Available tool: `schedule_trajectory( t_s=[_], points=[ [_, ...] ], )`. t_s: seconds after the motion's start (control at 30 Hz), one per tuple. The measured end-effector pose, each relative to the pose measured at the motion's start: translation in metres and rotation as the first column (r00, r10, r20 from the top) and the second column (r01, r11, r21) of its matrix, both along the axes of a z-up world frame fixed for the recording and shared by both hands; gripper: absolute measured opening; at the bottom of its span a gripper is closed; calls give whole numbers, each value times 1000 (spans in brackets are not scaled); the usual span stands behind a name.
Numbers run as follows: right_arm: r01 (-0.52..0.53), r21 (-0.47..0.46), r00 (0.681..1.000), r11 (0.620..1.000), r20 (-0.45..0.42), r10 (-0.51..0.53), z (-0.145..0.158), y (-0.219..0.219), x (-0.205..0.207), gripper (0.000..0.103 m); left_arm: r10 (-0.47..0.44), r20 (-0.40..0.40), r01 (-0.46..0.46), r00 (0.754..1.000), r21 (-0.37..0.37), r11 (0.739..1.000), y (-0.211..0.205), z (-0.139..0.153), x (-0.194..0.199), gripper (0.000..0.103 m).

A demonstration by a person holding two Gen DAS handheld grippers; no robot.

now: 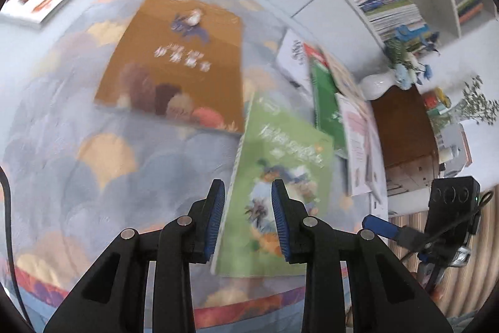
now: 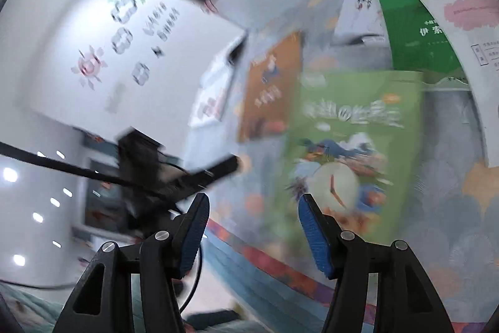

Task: Organize books
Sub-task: 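Flip the green book cover-side up and lay it down, open left gripper, then grasp the green world-history book by its spine with the left gripper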

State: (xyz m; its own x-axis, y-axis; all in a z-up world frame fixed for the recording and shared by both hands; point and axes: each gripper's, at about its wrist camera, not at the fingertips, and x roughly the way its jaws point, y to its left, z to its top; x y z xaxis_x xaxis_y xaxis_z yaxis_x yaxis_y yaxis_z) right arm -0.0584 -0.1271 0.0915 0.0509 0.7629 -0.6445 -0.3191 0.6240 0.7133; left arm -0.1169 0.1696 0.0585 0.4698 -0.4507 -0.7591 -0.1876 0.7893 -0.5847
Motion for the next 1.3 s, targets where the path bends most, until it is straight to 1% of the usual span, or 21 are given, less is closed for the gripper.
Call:
schedule_trajectory(
  t_s=[0.03, 0.1, 0.13, 0.23, 0.27, 0.3, 0.37, 0.43, 0.53, 0.6, 0.67, 0.7, 0.73, 0.77, 0.8, 0.83, 0.97, 1.0, 1.1, 1.2, 1.3],
  points=[
    [-12, -53, 1000, 999, 14, 13, -4, -3, 0, 62, -6, -26, 6, 1000, 6, 1000, 0, -8, 0, 27],
    [-25, -194, 999, 981, 43, 34, -15, 4, -3, 62, -20, -75, 24, 997, 54, 998, -9, -23, 2, 28],
    [-33, -264, 997, 964, 53, 48, -24, 3, -4, 62, -30, -101, 37, 994, 67, 997, -15, -29, 4, 28],
    [-22, -408, 997, 913, 63, 52, -47, 4, -8, 62, -77, -163, 88, 984, 66, 994, -29, -46, 3, 29],
    [-10, -433, 997, 901, 61, 41, -54, 4, -8, 62, -85, -158, 98, 984, 80, 992, -35, -47, 4, 32],
    [-2, -450, 997, 893, 63, 34, -59, 0, -7, 61, -95, -138, 109, 986, 96, 989, -40, -44, 4, 42],
    [27, -485, 997, 874, 78, 12, -68, -3, -6, 52, -117, -130, 128, 985, 79, 989, -47, -43, 3, 57],
    [39, -486, 997, 873, 80, 1, -74, -4, -4, 45, -138, -127, 149, 982, 75, 986, -54, -45, 2, 57],
    [35, -479, 995, 877, 98, 13, -77, -6, -9, 44, -174, -115, 187, 978, 115, 976, -65, -42, 1, 57],
    [8, -437, 997, 900, 76, 28, -80, -9, -11, 44, -182, -111, 193, 977, 99, 976, -66, -41, 1, 56],
    [17, -426, 998, 904, 69, 14, -78, -14, -12, 45, -163, -107, 168, 981, 41, 985, -58, -40, 2, 56],
    [19, -427, 997, 904, 71, 12, -78, -14, -11, 46, -142, -95, 141, 985, -21, 990, -50, -39, 0, 56],
    [17, -423, 997, 906, 73, 15, -79, -15, -12, 46, -116, -64, 107, 991, -121, 987, -39, -36, -1, 56],
    [21, -414, 998, 910, 68, 8, -79, -18, -11, 46, -102, -40, 93, 994, -190, 977, -32, -34, -2, 57],
    [26, -399, 998, 917, 58, -3, -80, -23, -9, 46, -85, -11, 78, 996, -276, 958, -25, -30, -4, 57],
    [30, -378, 999, 925, 43, -14, -82, -28, -8, 46, -76, 13, 76, 997, -330, 941, -21, -27, -6, 57],
    [71, -277, 996, 958, -40, -85, -87, -47, 1, 45, -33, 49, 50, 998, -418, 907, -19, -23, -8, 56],
    [78, -258, 994, 963, -57, -96, -88, -50, 2, 45, -22, 36, 36, 999, -428, 903, -20, -26, -8, 53],
    [90, -222, 990, 971, -89, -112, -90, -57, 4, 45, -35, -26, 24, 999, -340, 940, -33, -37, -3, 36],
    [99, -206, 988, 973, -100, -122, -90, -60, 4, 46, -65, -48, 47, 997, -314, 948, -45, -42, 0, 24],
    [108, -193, 985, 975, -111, -131, -91, -62, 3, 46, -90, -58, 69, 994, -292, 954, -56, -42, 7, 21]
  ],
)
